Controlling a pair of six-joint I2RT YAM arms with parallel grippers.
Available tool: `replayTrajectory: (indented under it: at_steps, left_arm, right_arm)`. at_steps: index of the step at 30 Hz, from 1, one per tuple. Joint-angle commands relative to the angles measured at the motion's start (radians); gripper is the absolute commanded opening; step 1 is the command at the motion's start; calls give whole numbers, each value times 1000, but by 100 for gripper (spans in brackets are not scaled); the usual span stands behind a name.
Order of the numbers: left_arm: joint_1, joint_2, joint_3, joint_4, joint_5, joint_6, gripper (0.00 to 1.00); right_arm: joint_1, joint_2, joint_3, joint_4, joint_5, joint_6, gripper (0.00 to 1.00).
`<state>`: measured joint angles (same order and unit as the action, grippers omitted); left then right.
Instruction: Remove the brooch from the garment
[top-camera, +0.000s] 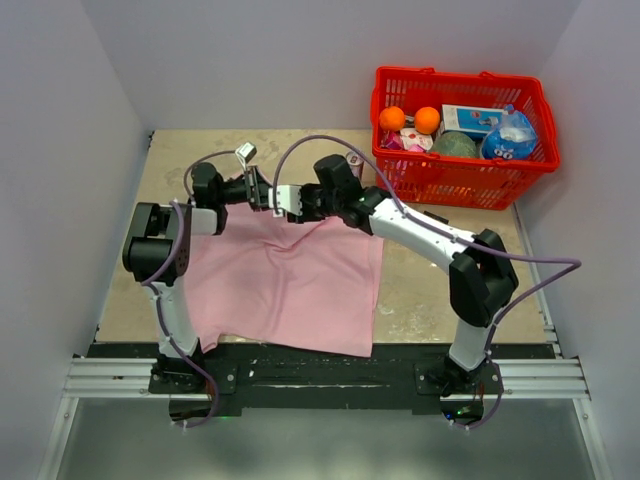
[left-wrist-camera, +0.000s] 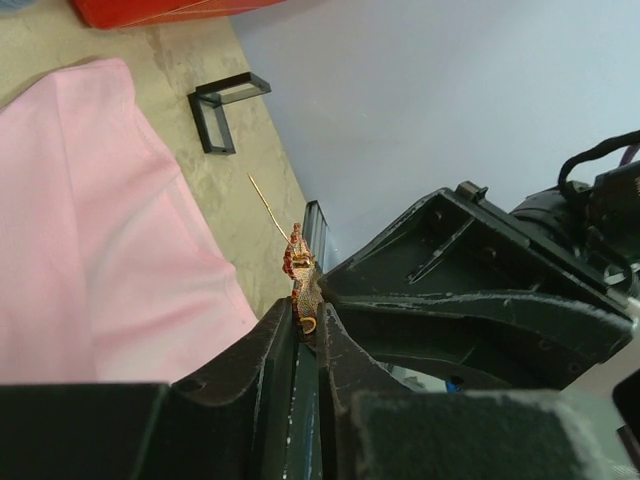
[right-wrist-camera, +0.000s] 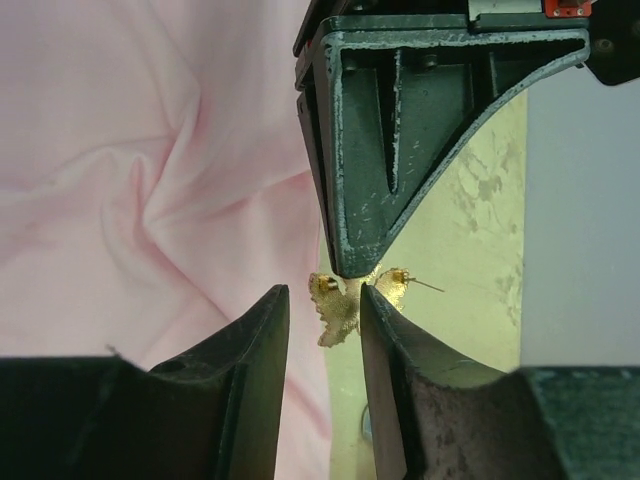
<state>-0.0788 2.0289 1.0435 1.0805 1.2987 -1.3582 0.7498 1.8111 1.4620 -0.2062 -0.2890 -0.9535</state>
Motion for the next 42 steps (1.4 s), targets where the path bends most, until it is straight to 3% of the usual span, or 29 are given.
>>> replayTrajectory:
  at_steps: [1,5,7,11,12,14,15,16,19,26,36,42]
  left_arm:
    - [-4,-36,39,-53,8,128,0]
    - [-6,-45,50,-189,5,241,0]
    - [-6,-64,64,-302,-1,393,0]
    - [-7,-98,192,-878,-50,833,0]
    - [-9,-104,216,-955,-52,978,0]
    - [-9,-117,269,-1141,-41,1088,0]
    - [-9,-124,288,-1210,-41,1226,0]
    - [-10,-133,303,-1342,-47,1298,0]
    - [-12,-147,322,-1493,-47,1471,0]
    - [-44,-236,285,-1505,-29,1519,0]
    - [-73,-257,271,-1459,-24,1481,0]
    - [-76,-240,283,-1438,-22,1458,0]
  right_arm:
    - [-41,-59,104,-136,-108,62,39]
    - [-78,-117,118,-220,-153,100,41]
    - [-102,-134,124,-225,-151,139,42]
    - [-184,-95,193,-220,-182,403,42]
    - [-220,-78,227,-219,-193,454,42]
    - [-253,-36,250,-196,-216,618,41]
    - [-282,-24,259,-182,-238,671,41]
    - [-294,-4,256,-162,-252,720,41]
    - [-310,26,232,-73,-272,855,40]
    - [-311,123,186,20,-324,1084,38]
    - [-306,238,227,99,-423,1220,39]
    - [-306,241,196,235,-581,1319,38]
